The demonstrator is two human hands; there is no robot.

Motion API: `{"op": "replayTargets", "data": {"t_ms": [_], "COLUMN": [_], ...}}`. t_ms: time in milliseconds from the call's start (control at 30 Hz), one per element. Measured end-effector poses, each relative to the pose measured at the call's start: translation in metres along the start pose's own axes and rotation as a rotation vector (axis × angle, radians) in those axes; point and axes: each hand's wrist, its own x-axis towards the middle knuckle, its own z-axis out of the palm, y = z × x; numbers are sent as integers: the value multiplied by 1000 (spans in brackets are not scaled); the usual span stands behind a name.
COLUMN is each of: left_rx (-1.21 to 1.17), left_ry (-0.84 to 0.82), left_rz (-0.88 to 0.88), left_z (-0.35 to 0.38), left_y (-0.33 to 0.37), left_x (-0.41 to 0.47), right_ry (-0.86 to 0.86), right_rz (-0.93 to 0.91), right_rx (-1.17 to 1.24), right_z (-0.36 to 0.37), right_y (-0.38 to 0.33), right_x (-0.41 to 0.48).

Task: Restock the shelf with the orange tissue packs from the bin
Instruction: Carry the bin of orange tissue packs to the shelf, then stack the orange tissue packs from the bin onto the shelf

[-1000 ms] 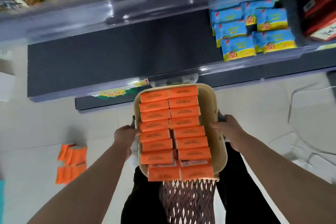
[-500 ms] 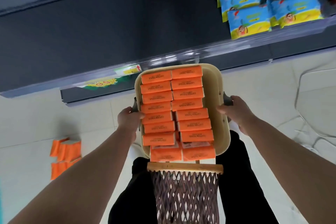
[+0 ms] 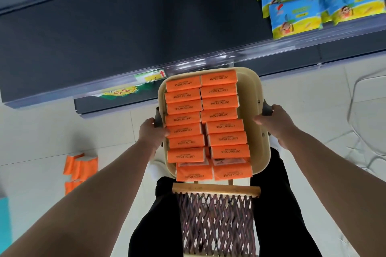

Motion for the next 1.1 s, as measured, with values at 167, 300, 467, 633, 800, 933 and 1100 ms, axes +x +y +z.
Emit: {"op": "replayTargets", "data": {"t_ms": [167, 300, 467, 633, 800, 933, 1100], "left_rx": [3, 265, 389, 495, 473, 546, 484], "left_ry": [22, 263, 260, 189, 206, 237, 381], "left_rz": [-54, 9, 503, 933, 1126, 1254, 1388], "left_z": [1, -2, 6, 12, 21, 36, 60], "left_y": [-3, 1, 9, 24, 25, 23, 23], "left_x": [-2, -4, -5, 20, 51, 67, 60], "right_ry": [7, 145, 236, 211, 229, 271, 334], "right_rz": [35, -108, -518, -849, -1026, -1120, -1163], "right_rx": [-7, -295, -666, -774, -767, -736, -707], "right_z": [3, 4, 20, 45, 77, 84, 75], "right_y": [4, -2, 1, 7, 14, 17, 7], "right_x": [-4, -13, -33, -5, 33, 61, 79]}}
